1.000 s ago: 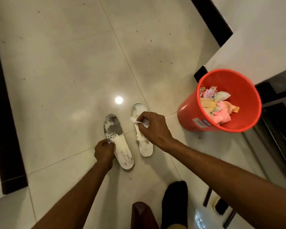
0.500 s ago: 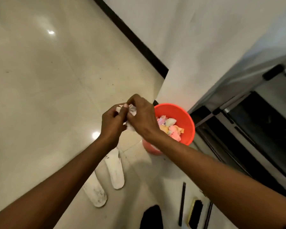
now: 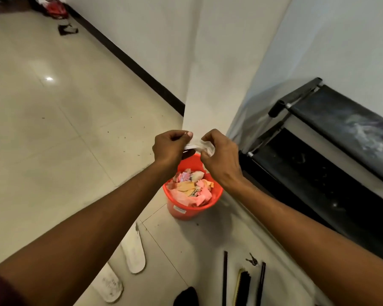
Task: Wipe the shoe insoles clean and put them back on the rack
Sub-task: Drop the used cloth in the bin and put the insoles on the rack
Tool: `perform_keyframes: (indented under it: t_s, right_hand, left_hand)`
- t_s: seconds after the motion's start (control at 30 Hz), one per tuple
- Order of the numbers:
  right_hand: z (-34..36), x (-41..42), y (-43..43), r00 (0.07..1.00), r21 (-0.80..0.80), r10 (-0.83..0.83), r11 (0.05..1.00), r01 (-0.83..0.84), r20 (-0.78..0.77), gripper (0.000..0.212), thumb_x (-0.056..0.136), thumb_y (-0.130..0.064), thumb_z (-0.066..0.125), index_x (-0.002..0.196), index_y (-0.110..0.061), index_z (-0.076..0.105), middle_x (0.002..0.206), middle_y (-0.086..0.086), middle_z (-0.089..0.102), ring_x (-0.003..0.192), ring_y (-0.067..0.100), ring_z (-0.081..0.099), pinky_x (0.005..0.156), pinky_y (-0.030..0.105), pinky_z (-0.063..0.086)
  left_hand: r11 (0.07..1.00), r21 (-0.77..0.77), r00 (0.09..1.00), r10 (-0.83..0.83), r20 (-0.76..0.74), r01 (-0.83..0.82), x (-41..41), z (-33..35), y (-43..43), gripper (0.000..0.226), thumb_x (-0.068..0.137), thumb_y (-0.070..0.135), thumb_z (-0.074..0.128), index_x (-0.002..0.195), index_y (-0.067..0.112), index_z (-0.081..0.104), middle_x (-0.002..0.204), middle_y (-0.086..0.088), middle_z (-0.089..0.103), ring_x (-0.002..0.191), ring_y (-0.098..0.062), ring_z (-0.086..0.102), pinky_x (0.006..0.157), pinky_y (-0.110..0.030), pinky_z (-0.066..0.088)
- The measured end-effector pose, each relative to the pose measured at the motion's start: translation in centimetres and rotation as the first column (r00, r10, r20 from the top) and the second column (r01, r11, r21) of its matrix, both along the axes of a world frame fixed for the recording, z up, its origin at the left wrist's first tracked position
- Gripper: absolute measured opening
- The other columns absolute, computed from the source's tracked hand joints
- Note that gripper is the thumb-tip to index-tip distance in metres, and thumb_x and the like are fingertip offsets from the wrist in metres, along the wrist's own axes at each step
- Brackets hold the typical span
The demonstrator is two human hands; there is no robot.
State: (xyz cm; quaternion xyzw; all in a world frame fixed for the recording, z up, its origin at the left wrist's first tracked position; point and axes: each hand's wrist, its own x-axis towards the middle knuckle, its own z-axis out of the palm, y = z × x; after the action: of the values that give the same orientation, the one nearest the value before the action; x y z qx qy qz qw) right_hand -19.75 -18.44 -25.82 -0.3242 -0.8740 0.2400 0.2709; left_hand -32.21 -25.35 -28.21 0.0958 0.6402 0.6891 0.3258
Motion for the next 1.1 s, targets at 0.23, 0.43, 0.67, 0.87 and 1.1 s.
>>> perform_keyframes:
  t_s: [0.23,0.43,0.67,0.87,1.1]
  right_hand:
    - [-6.8,1.6,1.3,0.979,-0.111,-0.05,0.991,0.073,0.199,0.044,0.074,-0.033,0.086,0.108,-0.019,0.061,0.106,-0.001,0.068,0.095,0.015,0.062,0.076,0.03,0.055]
    - [-9.0,0.8,0.0,0.986,-0.147,-0.004,0.989,0.03,0.167,0.014,0.077,-0.022,0.078,0.087,-0.023,0.068,0.087,-0.012,0.068,0.08,0.007,0.063,0.073,0.03,0.055]
    - [-11.2,-3.7,-4.2,0.98,-0.209,0.148,0.971,-0.118,0.132,0.011,0.076,-0.011,0.071,0.082,-0.021,0.073,0.08,-0.01,0.072,0.071,0.005,0.065,0.07,0.027,0.054]
    - [-19.5,-7.8,-12.0,0.927,-0.348,0.328,0.903,-0.251,0.181,0.011,0.079,-0.011,0.068,0.082,-0.021,0.068,0.081,-0.008,0.069,0.068,0.006,0.062,0.067,0.029,0.055]
    - [-31.9,-6.4,-17.3,0.801,-0.547,0.404,0.829,-0.117,0.441,0.009,0.08,-0.015,0.069,0.087,-0.017,0.064,0.088,-0.003,0.068,0.084,0.018,0.065,0.07,0.037,0.056]
  left_hand:
    - [0.938,-0.33,0.959,0.014,-0.282,-0.111,-0.8,-4.0,0.6,0.042,0.081,0.038,0.084,0.113,0.012,0.075,0.109,-0.005,0.076,0.101,-0.023,0.071,0.093,-0.04,0.059]
    - [0.92,-0.378,0.96,-0.002,-0.281,-0.108,-3.4,-7.7,-3.7,0.015,0.079,0.022,0.087,0.09,0.018,0.077,0.085,0.0,0.075,0.081,-0.023,0.075,0.08,-0.044,0.064]
    - [0.898,-0.405,0.954,0.046,-0.296,-0.169,-6.4,-9.9,-12.3,0.005,0.084,0.018,0.081,0.082,0.02,0.077,0.08,-0.002,0.077,0.075,-0.023,0.077,0.077,-0.042,0.065]
    - [0.763,-0.598,0.948,0.065,-0.31,-0.248,-8.0,-18.4,-22.9,0.005,0.082,0.028,0.081,0.084,0.025,0.078,0.081,0.007,0.077,0.078,-0.017,0.075,0.085,-0.043,0.062]
    - [0.442,-0.871,0.977,0.11,-0.184,-0.214,-1.5,-29.6,-32.6,0.038,0.087,0.034,0.077,0.112,0.006,0.073,0.106,-0.012,0.076,0.104,-0.032,0.07,0.085,-0.029,0.045]
